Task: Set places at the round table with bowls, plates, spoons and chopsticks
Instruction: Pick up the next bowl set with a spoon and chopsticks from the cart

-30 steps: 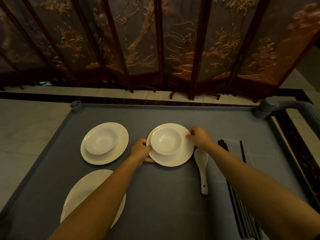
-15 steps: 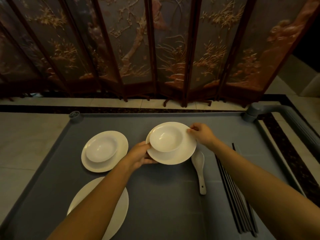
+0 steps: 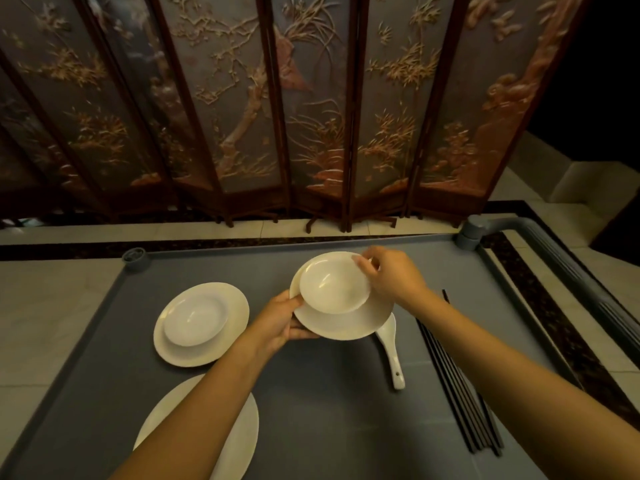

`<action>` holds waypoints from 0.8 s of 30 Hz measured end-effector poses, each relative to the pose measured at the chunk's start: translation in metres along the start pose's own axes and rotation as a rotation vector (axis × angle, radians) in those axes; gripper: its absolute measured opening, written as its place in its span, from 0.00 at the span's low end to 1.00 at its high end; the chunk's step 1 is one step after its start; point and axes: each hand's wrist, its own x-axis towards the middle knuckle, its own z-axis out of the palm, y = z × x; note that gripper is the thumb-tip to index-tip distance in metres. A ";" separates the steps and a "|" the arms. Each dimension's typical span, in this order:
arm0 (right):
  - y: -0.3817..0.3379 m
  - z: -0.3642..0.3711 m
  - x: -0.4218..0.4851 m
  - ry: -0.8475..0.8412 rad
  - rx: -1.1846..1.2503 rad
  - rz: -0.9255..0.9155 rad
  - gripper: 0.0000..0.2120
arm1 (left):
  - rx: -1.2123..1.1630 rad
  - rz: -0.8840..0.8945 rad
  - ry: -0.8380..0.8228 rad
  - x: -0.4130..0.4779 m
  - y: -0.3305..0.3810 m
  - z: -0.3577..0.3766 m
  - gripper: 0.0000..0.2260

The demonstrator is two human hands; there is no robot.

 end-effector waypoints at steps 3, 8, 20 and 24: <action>-0.002 0.010 -0.010 -0.091 0.012 0.053 0.14 | -0.011 0.004 -0.005 -0.002 -0.006 -0.001 0.12; 0.003 0.021 -0.019 -0.037 0.109 0.094 0.11 | -0.014 -0.003 -0.030 -0.005 -0.017 -0.006 0.10; 0.039 0.031 -0.051 0.210 0.173 0.339 0.15 | -0.045 -0.101 0.009 -0.005 -0.049 -0.025 0.13; 0.067 0.059 -0.087 -0.085 -0.076 0.437 0.19 | -0.064 -0.114 0.041 -0.006 -0.052 -0.033 0.13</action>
